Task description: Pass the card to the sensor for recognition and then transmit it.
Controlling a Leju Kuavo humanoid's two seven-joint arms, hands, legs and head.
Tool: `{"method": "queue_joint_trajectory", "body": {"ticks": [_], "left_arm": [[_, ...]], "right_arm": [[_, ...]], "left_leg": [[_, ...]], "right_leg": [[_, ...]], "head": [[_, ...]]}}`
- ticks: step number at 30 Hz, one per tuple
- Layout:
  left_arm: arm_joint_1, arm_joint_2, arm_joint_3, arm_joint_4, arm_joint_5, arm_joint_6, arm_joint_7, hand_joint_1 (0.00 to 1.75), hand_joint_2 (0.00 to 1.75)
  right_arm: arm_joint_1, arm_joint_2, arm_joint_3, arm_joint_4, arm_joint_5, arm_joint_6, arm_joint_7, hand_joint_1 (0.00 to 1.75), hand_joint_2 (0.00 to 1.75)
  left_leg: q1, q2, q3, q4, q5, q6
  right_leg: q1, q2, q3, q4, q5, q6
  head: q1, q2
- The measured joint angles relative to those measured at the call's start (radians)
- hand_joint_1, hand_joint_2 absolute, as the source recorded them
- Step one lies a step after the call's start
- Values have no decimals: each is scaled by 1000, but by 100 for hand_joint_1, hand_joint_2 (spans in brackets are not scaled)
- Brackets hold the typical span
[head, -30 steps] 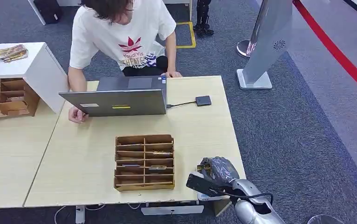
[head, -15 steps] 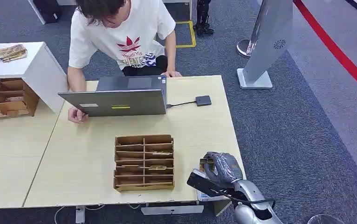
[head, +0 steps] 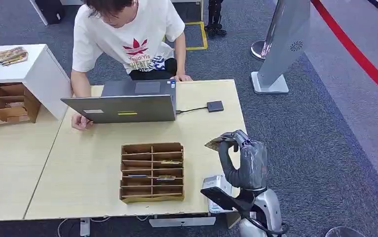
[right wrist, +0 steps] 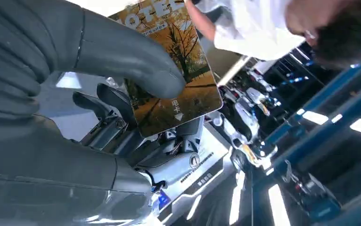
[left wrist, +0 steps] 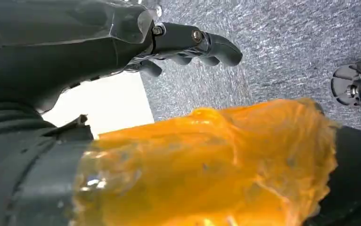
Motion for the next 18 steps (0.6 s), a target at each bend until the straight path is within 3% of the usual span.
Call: {"method": "queue_joint_trajectory", "body": {"ticks": [4,8,15,18], "left_arm": [[-3,0,0,0,-16,-5,-2,0,0],[-10,0,0,0,-39,-13,-2,0,0],[-23,0,0,0,-89,-26,-2,0,0],[-29,0,0,0,-98,-28,2,0,0]], "right_arm": [[-46,19,27,-11,-20,14,-7,175,175],[-120,40,67,-12,-41,74,-1,175,175],[-311,96,145,68,-6,216,76,175,175],[-375,123,160,112,-6,243,92,175,175]], "left_leg": [[0,0,0,0,0,0],[0,0,0,0,1,-1],[1,0,0,0,2,-2],[1,0,0,0,2,-2]], "right_leg": [[0,0,0,0,0,0],[0,0,0,0,0,0],[0,0,0,1,1,-1],[0,0,0,1,1,-1]], "head": [[0,0],[0,0],[0,0],[0,0]]}}
